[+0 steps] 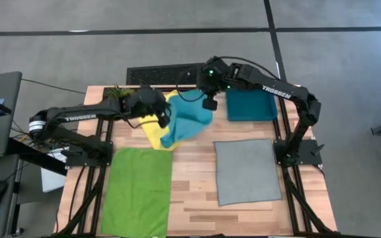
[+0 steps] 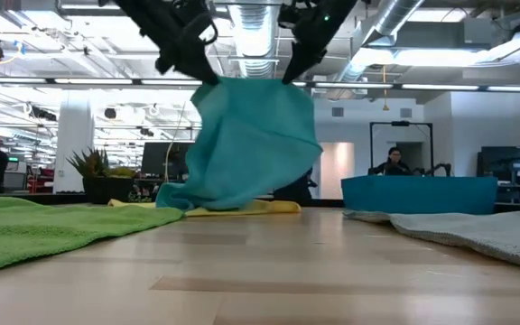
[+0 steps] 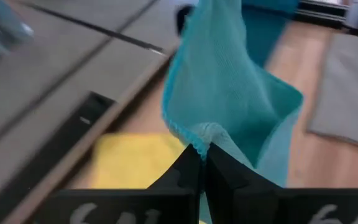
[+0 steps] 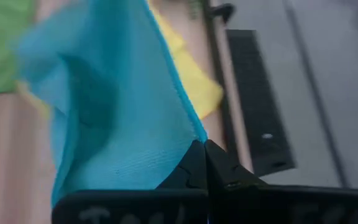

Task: Fold microfiber towels
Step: Fold the blue microfiber cloth

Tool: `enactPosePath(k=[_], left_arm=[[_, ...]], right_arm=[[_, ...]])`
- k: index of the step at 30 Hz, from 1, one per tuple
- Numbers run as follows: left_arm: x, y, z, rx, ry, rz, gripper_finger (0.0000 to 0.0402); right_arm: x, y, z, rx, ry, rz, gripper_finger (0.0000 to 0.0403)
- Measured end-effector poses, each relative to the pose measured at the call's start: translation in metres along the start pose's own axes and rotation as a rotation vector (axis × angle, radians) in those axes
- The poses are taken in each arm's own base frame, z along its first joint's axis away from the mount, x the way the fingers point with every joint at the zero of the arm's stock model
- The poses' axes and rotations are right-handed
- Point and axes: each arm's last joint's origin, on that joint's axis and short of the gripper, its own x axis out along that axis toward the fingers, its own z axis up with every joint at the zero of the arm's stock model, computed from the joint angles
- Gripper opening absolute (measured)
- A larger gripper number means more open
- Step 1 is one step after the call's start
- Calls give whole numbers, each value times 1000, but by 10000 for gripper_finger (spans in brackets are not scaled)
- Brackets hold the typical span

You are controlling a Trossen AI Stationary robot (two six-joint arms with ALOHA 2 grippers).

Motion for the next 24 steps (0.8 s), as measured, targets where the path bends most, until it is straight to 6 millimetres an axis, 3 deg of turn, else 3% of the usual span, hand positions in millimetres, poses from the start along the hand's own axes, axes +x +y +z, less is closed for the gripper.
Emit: enactPosePath(k=[5, 13, 16, 24], left_arm=[[-10, 23, 26, 69, -53, 72, 0], [-32, 52, 60, 178, -125, 162, 0], [-37, 53, 64, 211, -108, 151, 0], [-37, 47, 56, 318, -25, 106, 0]], right_arm=[[2, -14, 5, -9, -58, -131, 2], [-33, -32, 22, -1, -125, -261, 2], [-41, -33, 25, -4, -131, -264, 2], [-39, -30, 21, -66, -69, -248, 2]])
